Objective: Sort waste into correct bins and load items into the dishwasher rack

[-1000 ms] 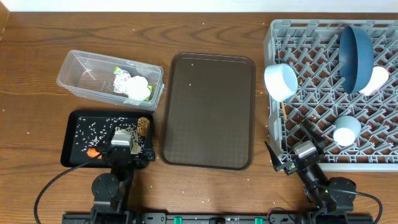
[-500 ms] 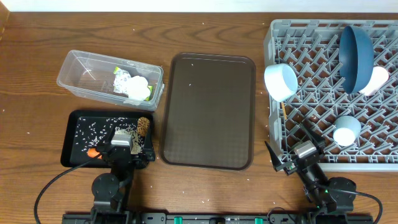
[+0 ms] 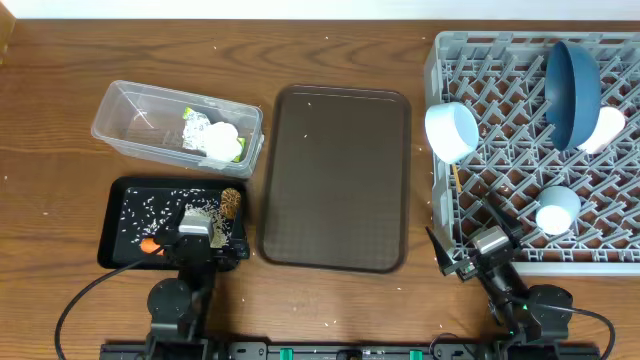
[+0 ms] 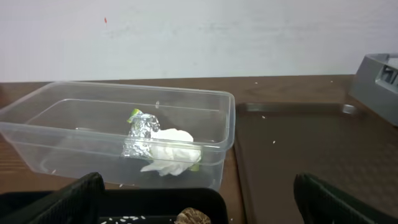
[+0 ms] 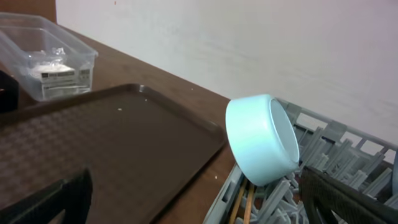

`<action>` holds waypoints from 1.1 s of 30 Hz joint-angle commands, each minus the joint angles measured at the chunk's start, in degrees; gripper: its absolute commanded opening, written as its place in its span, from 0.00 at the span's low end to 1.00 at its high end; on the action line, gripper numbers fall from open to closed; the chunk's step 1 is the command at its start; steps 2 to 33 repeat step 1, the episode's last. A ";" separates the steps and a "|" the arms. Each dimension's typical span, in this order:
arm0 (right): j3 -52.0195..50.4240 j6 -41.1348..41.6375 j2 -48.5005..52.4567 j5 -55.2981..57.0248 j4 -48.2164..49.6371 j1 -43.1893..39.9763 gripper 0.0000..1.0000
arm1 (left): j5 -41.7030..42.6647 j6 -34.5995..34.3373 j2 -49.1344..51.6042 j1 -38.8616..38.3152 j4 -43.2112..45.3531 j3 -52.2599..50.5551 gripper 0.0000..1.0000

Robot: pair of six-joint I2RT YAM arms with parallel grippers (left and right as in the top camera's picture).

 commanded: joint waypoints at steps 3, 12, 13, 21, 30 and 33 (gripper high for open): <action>-0.22 0.74 -0.35 -0.20 -0.04 -0.46 0.99 | 0.39 -0.31 -0.35 0.26 -0.68 -1.60 0.98; -0.22 0.74 -0.35 -0.20 -0.04 -0.46 0.99 | 0.39 -0.31 -0.35 0.26 -0.68 -1.60 0.98; -0.22 0.74 -0.35 -0.20 -0.04 -0.46 0.99 | 0.39 -0.31 -0.35 0.26 -0.68 -1.60 0.98; -0.22 0.74 -0.35 -0.20 -0.04 -0.46 0.99 | 0.39 -0.31 -0.35 0.26 -0.68 -1.60 0.98; -0.22 0.74 -0.35 -0.20 -0.04 -0.46 0.99 | 0.39 -0.31 -0.35 0.26 -0.68 -1.60 0.98; -0.22 0.74 -0.35 -0.20 -0.04 -0.46 0.99 | 0.39 -0.31 -0.35 0.26 -0.68 -1.60 0.98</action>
